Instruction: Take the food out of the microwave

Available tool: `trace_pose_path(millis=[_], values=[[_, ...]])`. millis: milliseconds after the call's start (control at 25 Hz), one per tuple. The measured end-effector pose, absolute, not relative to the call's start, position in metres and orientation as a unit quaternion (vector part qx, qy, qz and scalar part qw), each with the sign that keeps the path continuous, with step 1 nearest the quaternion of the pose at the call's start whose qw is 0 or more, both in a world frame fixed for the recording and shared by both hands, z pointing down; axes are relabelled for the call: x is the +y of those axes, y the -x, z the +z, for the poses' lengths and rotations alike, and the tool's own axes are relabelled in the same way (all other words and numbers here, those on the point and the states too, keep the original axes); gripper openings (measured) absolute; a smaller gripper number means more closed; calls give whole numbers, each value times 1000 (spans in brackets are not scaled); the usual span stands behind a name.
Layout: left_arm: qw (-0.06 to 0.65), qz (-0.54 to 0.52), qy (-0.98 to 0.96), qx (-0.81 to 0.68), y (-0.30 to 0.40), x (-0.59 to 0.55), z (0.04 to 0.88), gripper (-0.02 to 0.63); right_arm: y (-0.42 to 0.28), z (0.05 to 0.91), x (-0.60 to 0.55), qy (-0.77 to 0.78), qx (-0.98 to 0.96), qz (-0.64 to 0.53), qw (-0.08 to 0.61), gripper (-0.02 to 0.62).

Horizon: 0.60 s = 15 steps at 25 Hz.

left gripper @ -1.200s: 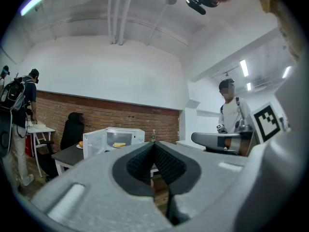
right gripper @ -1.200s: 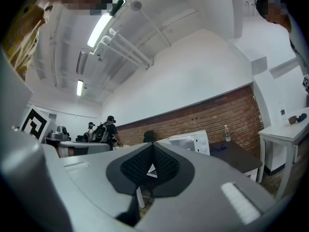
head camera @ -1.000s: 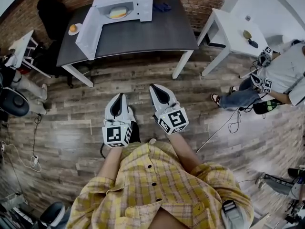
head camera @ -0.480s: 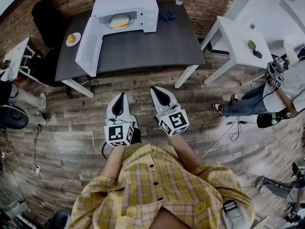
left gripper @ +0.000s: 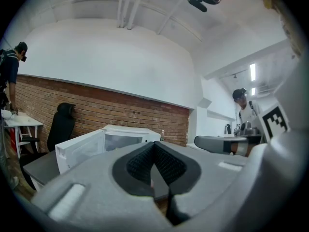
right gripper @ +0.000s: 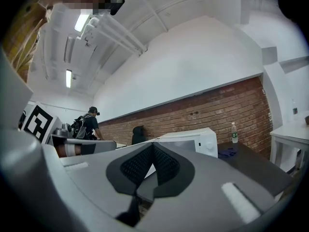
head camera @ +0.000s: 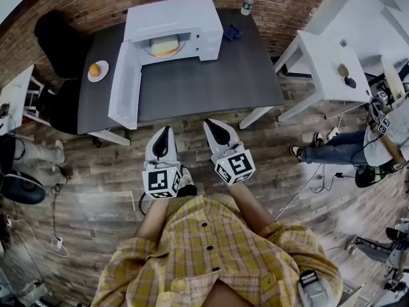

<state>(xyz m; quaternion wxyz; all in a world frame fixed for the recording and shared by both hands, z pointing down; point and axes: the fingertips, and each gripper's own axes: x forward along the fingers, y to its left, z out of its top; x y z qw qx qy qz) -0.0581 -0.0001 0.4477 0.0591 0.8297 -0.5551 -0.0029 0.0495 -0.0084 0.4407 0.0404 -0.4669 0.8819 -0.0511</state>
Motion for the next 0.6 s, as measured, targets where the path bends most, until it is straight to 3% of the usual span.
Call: trace_pose_path(millis=[600], values=[[62, -8, -844, -533, 96, -100, 444, 2, -4, 436, -109, 486, 872, -56, 29, 5]])
